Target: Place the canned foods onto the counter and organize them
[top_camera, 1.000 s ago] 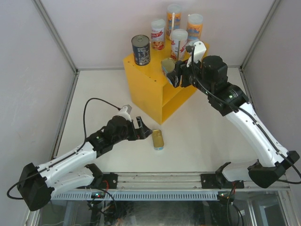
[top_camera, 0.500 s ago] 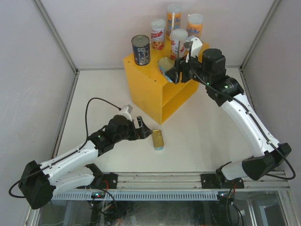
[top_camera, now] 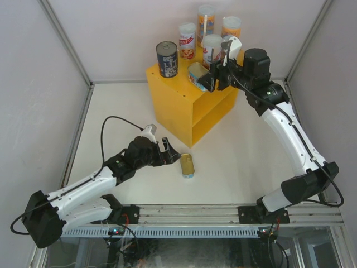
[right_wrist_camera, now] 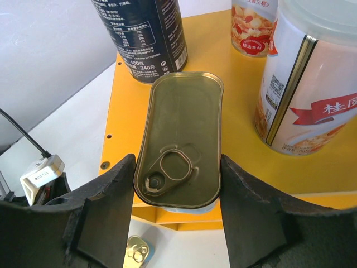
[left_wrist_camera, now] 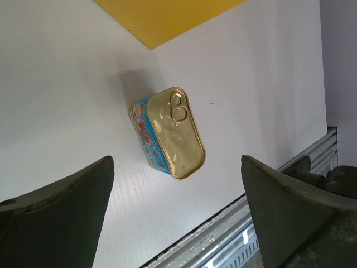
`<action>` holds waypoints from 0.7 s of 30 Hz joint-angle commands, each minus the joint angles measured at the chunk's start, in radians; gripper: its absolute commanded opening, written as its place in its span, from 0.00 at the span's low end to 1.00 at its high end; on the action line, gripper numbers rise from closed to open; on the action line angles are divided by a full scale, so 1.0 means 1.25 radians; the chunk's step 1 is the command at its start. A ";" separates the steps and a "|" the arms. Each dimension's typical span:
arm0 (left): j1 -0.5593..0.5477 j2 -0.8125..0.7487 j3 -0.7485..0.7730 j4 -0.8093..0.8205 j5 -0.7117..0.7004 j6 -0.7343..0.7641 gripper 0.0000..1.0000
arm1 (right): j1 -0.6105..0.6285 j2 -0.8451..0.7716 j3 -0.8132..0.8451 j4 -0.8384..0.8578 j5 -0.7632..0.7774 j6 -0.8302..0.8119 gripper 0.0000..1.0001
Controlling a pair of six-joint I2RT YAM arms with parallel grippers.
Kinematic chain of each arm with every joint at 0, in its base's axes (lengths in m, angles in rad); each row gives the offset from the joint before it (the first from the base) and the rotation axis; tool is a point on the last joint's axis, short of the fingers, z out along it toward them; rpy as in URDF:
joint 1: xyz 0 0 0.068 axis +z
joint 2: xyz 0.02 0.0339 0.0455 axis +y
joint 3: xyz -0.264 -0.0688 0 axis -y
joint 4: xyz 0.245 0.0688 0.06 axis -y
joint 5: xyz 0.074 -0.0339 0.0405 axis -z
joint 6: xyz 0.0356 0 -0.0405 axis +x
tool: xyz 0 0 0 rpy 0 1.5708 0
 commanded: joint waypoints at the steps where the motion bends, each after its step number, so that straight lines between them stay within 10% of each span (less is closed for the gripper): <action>1: 0.006 -0.022 0.002 0.025 -0.012 -0.020 0.98 | -0.013 0.006 0.063 0.065 -0.043 -0.014 0.36; 21: 0.002 -0.036 -0.010 0.028 -0.024 -0.045 0.97 | -0.029 0.085 0.123 0.035 -0.102 -0.037 0.42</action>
